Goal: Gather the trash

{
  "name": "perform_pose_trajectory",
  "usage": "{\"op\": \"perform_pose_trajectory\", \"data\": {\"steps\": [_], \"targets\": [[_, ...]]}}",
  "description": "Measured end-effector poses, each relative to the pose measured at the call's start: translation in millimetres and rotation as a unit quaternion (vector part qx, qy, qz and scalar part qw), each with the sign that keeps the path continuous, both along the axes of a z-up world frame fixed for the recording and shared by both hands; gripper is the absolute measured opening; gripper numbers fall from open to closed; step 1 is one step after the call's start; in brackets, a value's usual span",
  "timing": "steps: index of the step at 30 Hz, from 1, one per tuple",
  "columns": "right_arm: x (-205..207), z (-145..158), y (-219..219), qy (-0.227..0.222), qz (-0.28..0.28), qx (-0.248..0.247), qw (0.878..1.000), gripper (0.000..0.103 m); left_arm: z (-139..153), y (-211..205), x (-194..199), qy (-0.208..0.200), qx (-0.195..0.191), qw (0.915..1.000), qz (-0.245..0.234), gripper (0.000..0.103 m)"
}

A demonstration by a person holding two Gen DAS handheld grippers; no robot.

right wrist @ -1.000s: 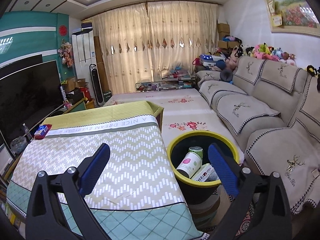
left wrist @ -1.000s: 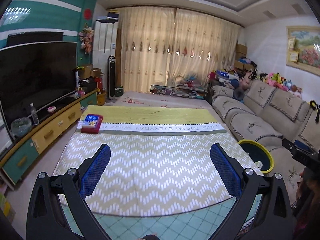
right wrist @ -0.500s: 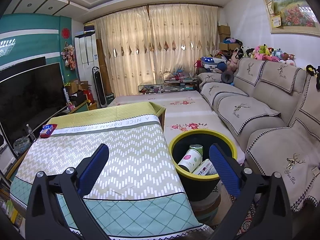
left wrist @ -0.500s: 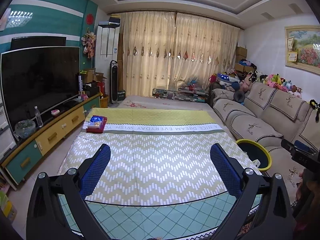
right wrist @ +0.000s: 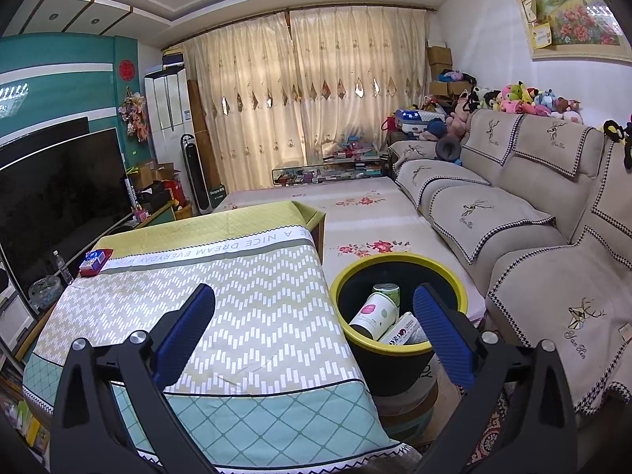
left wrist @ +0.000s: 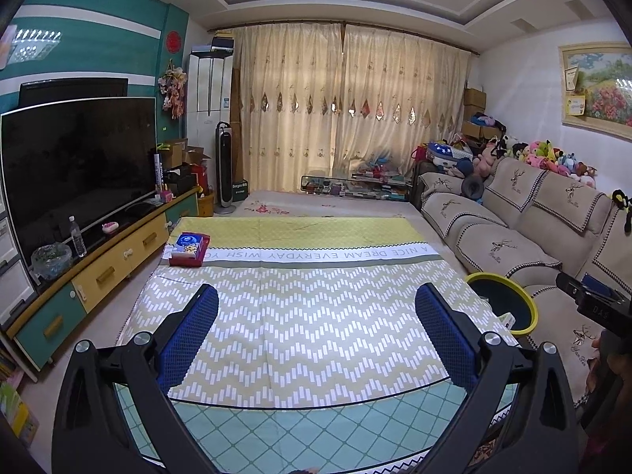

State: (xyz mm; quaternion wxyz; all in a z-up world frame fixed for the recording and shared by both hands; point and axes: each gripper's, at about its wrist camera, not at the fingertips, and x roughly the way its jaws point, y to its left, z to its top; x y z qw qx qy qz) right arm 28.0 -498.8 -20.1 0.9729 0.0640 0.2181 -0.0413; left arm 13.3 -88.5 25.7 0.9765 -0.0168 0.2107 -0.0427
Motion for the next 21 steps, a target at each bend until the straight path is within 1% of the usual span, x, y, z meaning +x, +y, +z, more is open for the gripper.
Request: {"op": "perform_pose_trajectory", "data": {"steps": [21], "targets": [[5.3,-4.5,9.1,0.009,0.013,0.001,1.000,0.096,-6.9,6.1,1.6,0.006,-0.007,1.0000,0.003,0.098]]}}
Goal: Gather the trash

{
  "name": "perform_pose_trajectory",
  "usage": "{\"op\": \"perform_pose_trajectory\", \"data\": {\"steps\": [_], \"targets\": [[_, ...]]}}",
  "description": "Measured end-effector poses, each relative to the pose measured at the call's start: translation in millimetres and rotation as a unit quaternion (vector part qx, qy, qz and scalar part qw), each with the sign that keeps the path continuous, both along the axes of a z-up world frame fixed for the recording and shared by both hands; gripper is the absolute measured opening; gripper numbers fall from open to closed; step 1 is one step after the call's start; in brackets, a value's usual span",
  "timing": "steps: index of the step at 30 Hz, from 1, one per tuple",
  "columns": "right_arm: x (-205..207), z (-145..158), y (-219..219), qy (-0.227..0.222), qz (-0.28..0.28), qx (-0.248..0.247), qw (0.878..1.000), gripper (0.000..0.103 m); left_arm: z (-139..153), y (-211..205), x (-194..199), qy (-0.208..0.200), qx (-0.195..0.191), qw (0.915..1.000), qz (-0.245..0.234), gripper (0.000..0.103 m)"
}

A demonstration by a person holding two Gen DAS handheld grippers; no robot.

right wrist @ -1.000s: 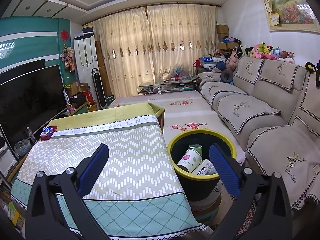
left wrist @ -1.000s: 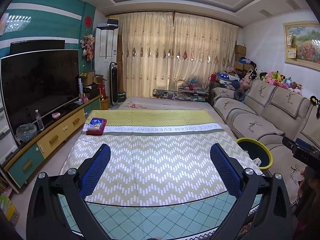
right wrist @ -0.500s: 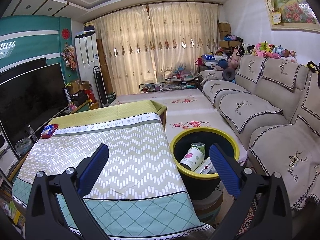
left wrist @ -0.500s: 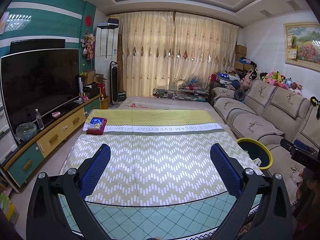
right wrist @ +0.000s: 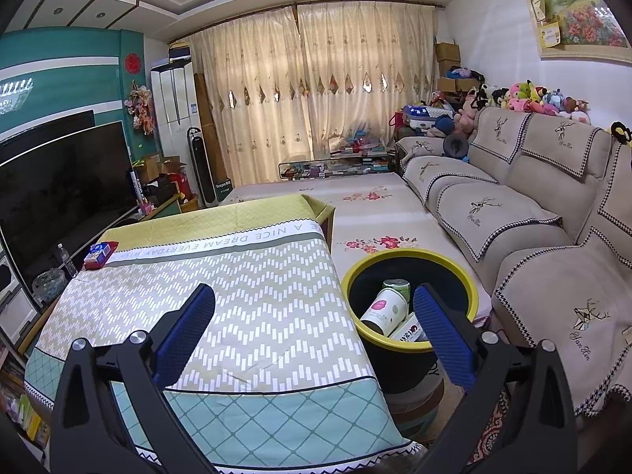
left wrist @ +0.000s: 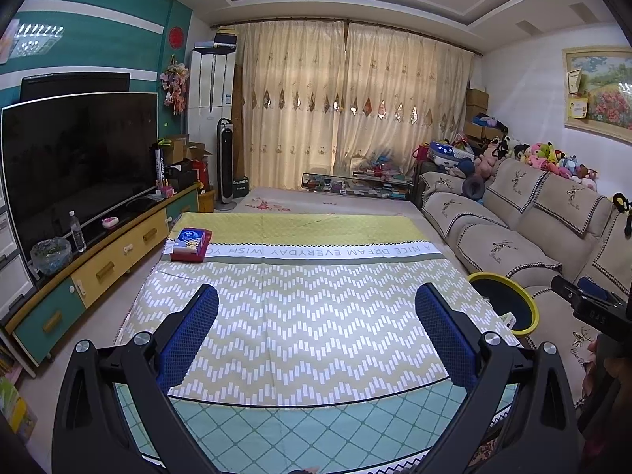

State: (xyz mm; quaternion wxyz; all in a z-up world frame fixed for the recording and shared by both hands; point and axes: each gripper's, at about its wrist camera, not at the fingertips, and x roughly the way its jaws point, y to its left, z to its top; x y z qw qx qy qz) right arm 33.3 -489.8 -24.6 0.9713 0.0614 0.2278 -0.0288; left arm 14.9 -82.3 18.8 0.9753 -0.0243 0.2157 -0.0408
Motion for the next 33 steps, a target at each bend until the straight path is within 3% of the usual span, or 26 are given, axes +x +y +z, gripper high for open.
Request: {"op": "perform_pose_trajectory", "data": {"steps": [33], "targets": [[7.0,-7.0,0.5,0.012,0.003,0.006,1.000,0.096,-8.8,-0.2,9.9,0.020,-0.001,0.9998,-0.004,0.098]]}}
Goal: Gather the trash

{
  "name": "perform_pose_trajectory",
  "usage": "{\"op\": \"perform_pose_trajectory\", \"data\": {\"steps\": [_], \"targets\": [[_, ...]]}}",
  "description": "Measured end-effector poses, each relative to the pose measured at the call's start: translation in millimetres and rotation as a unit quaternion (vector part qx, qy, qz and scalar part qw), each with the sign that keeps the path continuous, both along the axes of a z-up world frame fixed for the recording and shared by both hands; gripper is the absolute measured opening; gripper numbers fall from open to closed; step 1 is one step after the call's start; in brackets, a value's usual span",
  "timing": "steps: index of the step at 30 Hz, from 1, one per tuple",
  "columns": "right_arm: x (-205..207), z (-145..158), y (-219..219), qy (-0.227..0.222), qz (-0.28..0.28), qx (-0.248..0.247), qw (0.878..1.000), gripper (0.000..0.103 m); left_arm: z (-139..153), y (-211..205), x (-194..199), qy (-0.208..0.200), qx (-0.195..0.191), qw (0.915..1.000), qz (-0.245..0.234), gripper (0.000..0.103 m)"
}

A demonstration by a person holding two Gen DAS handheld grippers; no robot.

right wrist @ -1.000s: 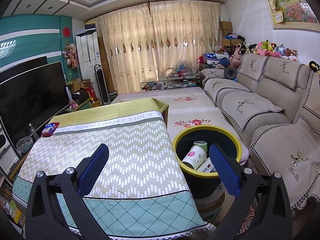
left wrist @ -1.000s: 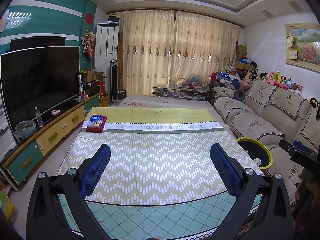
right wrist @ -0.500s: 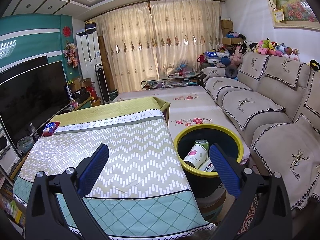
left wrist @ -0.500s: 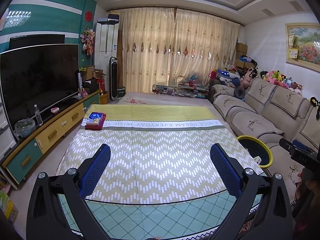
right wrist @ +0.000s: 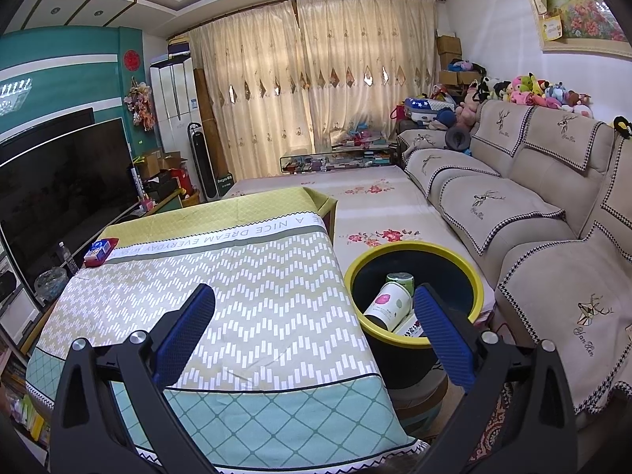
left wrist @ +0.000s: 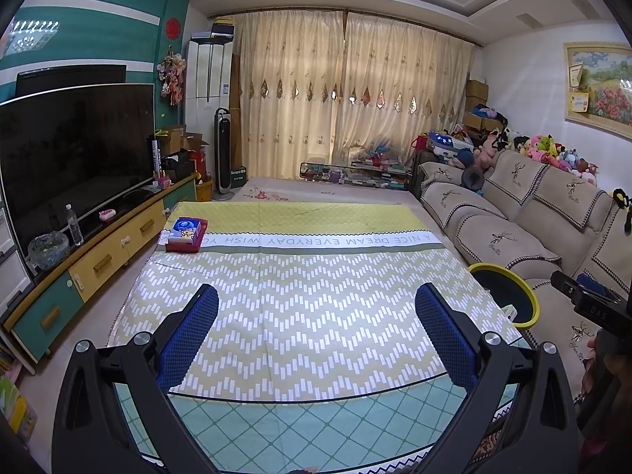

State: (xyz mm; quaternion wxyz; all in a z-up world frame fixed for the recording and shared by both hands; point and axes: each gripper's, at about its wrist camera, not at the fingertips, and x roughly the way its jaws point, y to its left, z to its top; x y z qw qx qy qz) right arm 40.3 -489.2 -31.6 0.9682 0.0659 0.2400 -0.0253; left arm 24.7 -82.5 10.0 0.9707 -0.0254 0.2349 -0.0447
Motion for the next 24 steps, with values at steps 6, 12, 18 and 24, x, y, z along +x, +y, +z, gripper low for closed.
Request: {"op": "perform_pose_trajectory", "data": {"steps": [6,12,18,24], "targets": [[0.6,-0.1,-0.1,0.000,0.000,0.001,1.000,0.096,-0.9,0.2,0.5,0.000,0.000,1.0000,0.000,0.098],[0.9,-0.9,0.0,0.002,0.001,0.001,1.000,0.096,-2.3,-0.7,1.5,0.002,0.002,1.0000,-0.002,0.098],[1.5,-2.1,0.2,0.002,0.001,0.002,1.000,0.096,-7.6,-1.5,4.2,0.006,0.004,1.0000,-0.001,0.098],[3.2,-6.5,1.7,0.007,0.003,0.003,1.000,0.096,-9.9,-1.9,7.4,0.011,0.005,0.9999,-0.001,0.098]]}}
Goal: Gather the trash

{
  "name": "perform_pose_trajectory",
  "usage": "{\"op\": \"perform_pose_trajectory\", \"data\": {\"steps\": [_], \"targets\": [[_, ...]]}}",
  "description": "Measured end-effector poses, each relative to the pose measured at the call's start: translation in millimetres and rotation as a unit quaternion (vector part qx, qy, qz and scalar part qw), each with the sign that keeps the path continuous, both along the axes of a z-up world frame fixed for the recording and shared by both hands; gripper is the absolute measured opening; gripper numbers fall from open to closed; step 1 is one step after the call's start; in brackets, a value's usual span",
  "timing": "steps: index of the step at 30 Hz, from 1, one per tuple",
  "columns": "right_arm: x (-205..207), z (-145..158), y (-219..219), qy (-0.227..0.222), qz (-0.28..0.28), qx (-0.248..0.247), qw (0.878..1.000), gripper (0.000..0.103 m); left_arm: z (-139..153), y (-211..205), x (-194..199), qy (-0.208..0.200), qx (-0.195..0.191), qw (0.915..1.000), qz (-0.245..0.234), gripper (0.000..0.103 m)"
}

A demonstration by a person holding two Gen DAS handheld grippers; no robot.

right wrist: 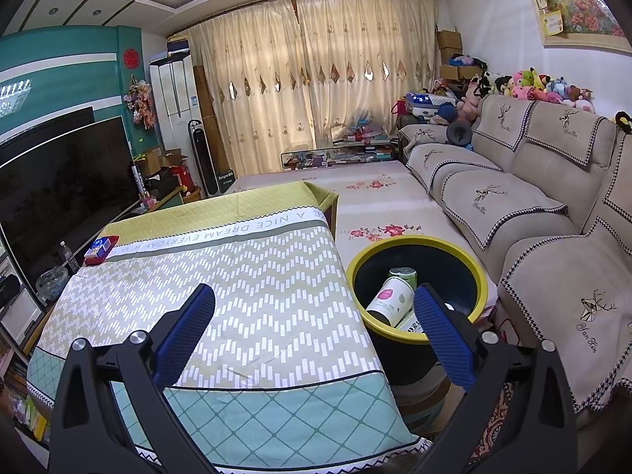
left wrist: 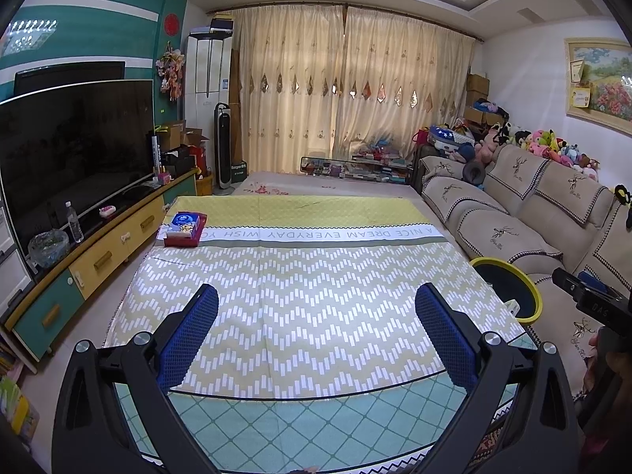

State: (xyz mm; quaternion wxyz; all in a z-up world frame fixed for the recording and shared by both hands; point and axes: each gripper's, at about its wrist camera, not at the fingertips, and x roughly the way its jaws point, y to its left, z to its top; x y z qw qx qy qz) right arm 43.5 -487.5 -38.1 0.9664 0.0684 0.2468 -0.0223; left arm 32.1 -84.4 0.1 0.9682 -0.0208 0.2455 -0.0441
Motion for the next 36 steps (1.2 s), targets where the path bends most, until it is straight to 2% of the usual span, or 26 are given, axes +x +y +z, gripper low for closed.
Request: {"op": "perform_pose_trajectory", "data": {"steps": [27,32,36], "targets": [[4,-6,1,0.006,0.003,0.004,1.000,0.096,-5,1,7,0.011,-0.002,0.9999,0.005,0.098],[17,-12,2,0.018,0.019,0.012,1.000,0.096,-10,8,23,0.033,-0.014,0.9993,0.014,0.098],[43,-16,9,0.034,0.035,0.005,0.999,0.096,-26,16,56,0.047,0.005,0.9985,0.029,0.098]]}}
